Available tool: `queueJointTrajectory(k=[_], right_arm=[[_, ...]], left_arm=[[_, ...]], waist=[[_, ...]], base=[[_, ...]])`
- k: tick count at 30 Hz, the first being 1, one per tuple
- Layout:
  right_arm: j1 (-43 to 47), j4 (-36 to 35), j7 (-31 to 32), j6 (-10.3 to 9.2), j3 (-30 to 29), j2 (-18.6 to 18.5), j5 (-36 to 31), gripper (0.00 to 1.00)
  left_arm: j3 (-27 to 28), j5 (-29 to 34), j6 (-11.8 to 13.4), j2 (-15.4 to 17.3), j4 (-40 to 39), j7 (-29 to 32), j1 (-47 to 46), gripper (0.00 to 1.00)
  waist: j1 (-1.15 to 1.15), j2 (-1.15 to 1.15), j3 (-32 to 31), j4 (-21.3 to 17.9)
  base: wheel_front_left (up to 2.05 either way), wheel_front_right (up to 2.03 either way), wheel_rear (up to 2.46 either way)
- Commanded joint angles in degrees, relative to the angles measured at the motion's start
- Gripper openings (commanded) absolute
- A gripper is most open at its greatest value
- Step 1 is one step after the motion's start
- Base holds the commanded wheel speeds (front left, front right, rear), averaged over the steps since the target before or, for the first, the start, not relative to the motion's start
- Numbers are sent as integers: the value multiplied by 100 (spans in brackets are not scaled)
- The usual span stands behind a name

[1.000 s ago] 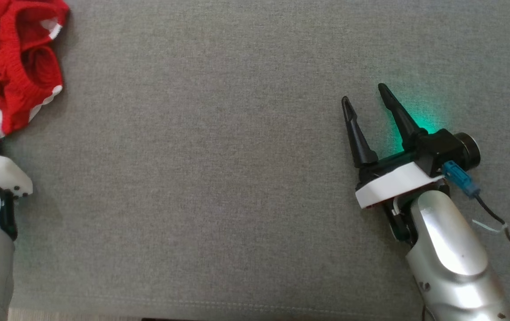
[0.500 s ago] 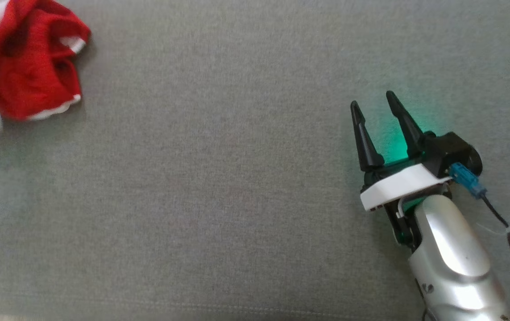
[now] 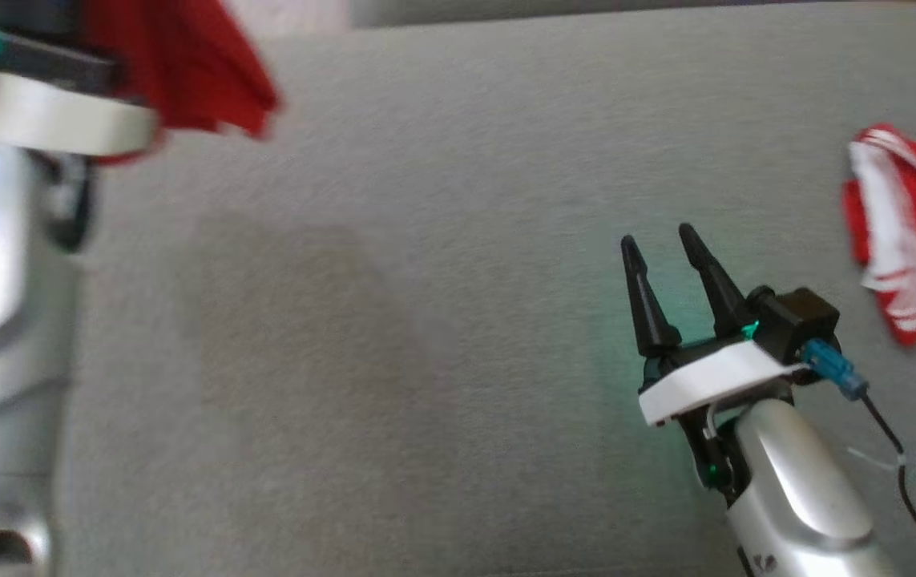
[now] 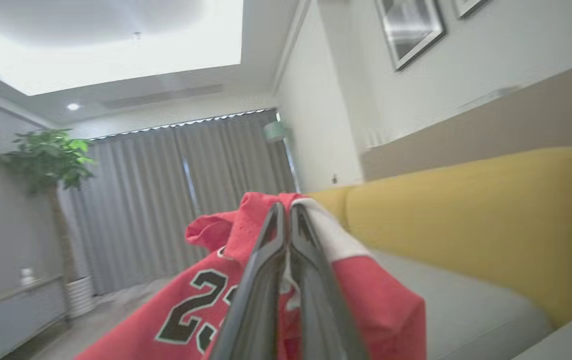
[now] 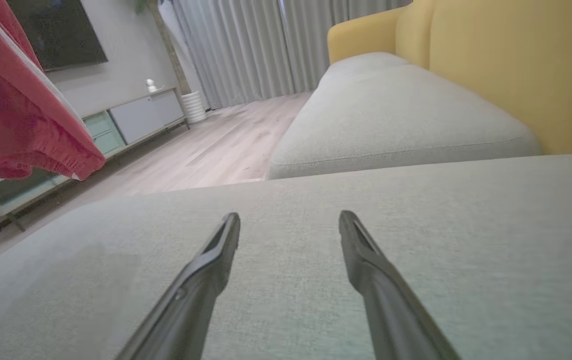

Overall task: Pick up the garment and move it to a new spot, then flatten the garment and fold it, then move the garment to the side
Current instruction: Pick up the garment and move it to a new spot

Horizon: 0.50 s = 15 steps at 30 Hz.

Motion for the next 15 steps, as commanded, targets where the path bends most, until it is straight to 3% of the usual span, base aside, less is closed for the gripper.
queueJointTrajectory(k=[1,9,14,15], right_arm=[[-2,-166,-30,21,127,28,31,100],[203,-167,-30,21,-68,28,48,100],[252,-198,-30,21,-99,28,49,100],[256,-199,-30,21,-106,28,50,100]], left_arm=[[49,-74,13,123,-266,-19,-316,0],[-475,-623,94,-933,-561,-21,162,0],[-347,-597,347,-1237,-436,-21,1132,0],[-321,-576,365,-1270,-363,-22,1403,16]], waist=[[1,0,-334,-406],[1,0,-506,-860],[1,0,-464,-935],[1,0,-452,-930]], base=[[0,0,0],[0,0,0],[0,0,0],[0,0,0]])
